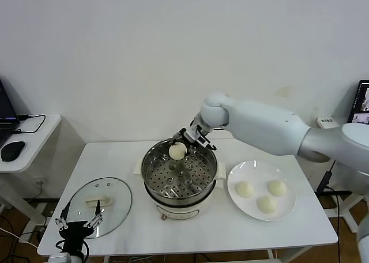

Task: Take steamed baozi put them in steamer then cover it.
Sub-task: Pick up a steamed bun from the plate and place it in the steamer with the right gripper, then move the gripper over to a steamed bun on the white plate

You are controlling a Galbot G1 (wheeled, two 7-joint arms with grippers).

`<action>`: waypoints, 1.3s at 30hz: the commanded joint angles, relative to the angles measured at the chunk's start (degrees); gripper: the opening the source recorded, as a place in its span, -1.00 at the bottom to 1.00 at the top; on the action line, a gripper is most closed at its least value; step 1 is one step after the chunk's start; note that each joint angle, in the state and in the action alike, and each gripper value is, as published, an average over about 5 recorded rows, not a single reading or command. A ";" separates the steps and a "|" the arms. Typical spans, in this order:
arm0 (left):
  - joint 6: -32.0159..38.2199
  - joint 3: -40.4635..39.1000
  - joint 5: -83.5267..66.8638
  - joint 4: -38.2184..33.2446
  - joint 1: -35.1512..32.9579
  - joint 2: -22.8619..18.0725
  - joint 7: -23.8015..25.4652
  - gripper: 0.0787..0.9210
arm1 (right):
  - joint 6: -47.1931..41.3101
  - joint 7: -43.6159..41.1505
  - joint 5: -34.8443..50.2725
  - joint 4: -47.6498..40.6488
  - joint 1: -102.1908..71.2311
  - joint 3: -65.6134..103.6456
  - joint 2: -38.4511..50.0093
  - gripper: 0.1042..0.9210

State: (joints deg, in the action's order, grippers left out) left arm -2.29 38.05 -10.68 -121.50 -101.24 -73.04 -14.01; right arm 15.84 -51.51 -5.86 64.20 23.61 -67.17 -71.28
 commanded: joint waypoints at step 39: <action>-0.89 0.26 -1.93 -1.61 1.67 3.40 0.73 0.77 | -36.52 -7.21 14.26 31.42 2.86 2.87 45.72 0.76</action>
State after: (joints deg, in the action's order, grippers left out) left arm -3.16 38.31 -12.57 -123.09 -99.57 -70.01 -13.28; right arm -12.10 -57.84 8.12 86.66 29.55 -64.79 -42.13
